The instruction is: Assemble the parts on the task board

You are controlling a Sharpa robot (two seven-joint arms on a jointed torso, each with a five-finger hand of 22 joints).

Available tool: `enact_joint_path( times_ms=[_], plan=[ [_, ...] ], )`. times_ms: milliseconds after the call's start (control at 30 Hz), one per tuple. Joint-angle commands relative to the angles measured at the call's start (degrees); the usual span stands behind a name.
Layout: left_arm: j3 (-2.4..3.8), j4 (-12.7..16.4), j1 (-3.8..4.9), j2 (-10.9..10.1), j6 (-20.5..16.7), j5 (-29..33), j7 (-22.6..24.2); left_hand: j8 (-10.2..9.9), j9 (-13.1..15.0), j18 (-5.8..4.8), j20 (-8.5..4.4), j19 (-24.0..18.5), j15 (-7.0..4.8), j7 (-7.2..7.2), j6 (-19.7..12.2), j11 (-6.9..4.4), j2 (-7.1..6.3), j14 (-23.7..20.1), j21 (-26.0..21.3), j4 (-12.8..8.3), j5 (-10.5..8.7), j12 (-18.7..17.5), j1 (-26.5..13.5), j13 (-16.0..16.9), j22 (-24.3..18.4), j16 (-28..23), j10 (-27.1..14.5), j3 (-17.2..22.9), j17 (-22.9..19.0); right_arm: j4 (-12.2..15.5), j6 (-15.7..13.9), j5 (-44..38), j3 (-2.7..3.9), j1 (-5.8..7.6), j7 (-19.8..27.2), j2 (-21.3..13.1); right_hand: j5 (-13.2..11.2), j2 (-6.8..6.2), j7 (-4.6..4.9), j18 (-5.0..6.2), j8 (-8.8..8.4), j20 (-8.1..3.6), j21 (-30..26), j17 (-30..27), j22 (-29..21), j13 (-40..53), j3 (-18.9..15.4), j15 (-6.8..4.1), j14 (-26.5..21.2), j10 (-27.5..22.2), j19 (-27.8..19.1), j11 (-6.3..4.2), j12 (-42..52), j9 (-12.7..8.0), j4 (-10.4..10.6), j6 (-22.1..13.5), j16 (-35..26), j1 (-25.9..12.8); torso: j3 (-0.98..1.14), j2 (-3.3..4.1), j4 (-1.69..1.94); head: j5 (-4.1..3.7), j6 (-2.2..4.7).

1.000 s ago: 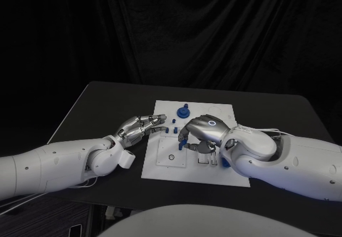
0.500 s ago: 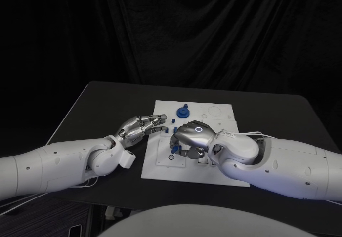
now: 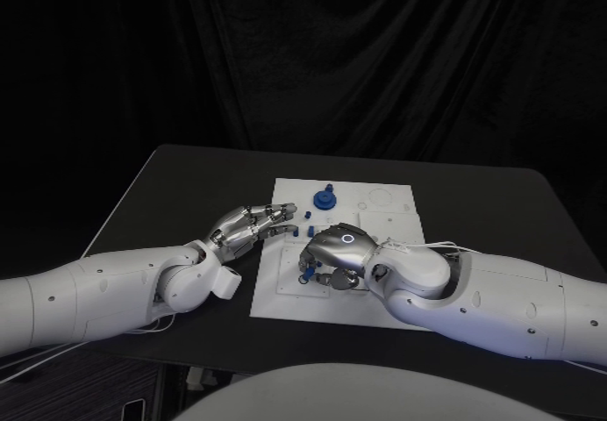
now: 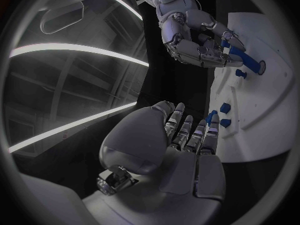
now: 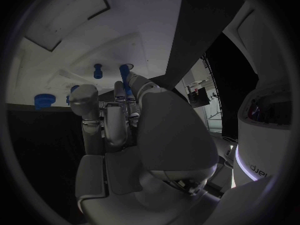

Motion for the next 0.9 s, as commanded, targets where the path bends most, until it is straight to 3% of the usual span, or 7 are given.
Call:
enact_joint_path(
  times_ms=[33,200,367,900],
  plan=[
    [0.05,0.01,-0.10,0.12,0.79,0.30,4.34,0.34,0.05,-0.39,-0.04,0.19,-0.38,0.15,-0.01,0.39,-0.13,0.13,0.10,0.06,-0.08,0.24,-0.59,0.07,0.04,0.25,-0.02,0.22,0.06,-0.18,-0.13,-0.86,-0.02,-0.28,0.18,0.18,0.34,0.39,-0.01,-0.84,0.16,-0.23,-0.19,-0.01,6.16,-0.10,0.06,-0.24,-0.11,0.38,-0.10,-0.01,-0.15,4.23,-0.39,0.21,-0.26,0.46,0.02,-0.03,0.04,-0.15,-0.01],
    [0.05,-0.07,-0.12,0.21,0.83,0.30,4.30,0.34,0.05,-0.39,-0.04,0.19,-0.38,0.15,-0.01,0.39,-0.13,0.13,0.10,0.06,-0.08,0.24,-0.59,0.07,0.04,0.25,-0.02,0.22,0.06,-0.21,-0.10,-0.87,-0.02,-0.40,0.24,0.30,0.34,0.39,-0.01,-0.84,0.16,-0.23,-0.19,-0.01,6.16,-0.10,0.06,-0.24,-0.11,0.38,-0.10,-0.01,-0.15,4.23,-0.39,0.21,-0.26,0.46,-0.03,-0.05,-0.21,0.09,-0.01],
    [0.05,-0.10,-0.14,0.26,0.88,0.30,4.26,0.34,0.05,-0.39,-0.04,0.19,-0.38,0.15,-0.01,0.39,-0.13,0.13,0.10,0.06,-0.08,0.24,-0.59,0.07,0.04,0.25,-0.02,0.22,0.06,-0.04,0.13,-0.87,-0.02,-0.46,0.24,0.21,0.32,0.39,0.00,-0.84,0.14,-0.24,-0.20,-0.03,6.15,-0.11,0.05,-0.23,-0.12,0.41,-0.11,0.00,-0.18,4.25,-0.40,0.19,-0.29,0.44,-0.02,-0.02,-0.02,-0.06,-0.01],
    [0.05,-0.28,-0.18,0.40,0.94,0.30,4.21,0.34,0.04,-0.37,-0.03,0.21,-0.36,0.14,-0.04,0.37,-0.11,0.14,0.10,0.13,-0.07,0.22,-0.68,0.06,0.04,0.28,-0.05,0.41,0.06,0.28,-0.18,-0.87,-0.02,-0.63,0.36,0.40,0.20,0.42,0.00,-0.85,0.15,-0.25,-0.16,-0.06,6.16,-0.11,0.03,-0.23,-0.13,0.63,-0.10,-0.02,-0.22,4.35,-0.41,0.20,-0.32,0.38,-0.08,-0.14,-0.15,-0.08,-0.01]
  ],
)
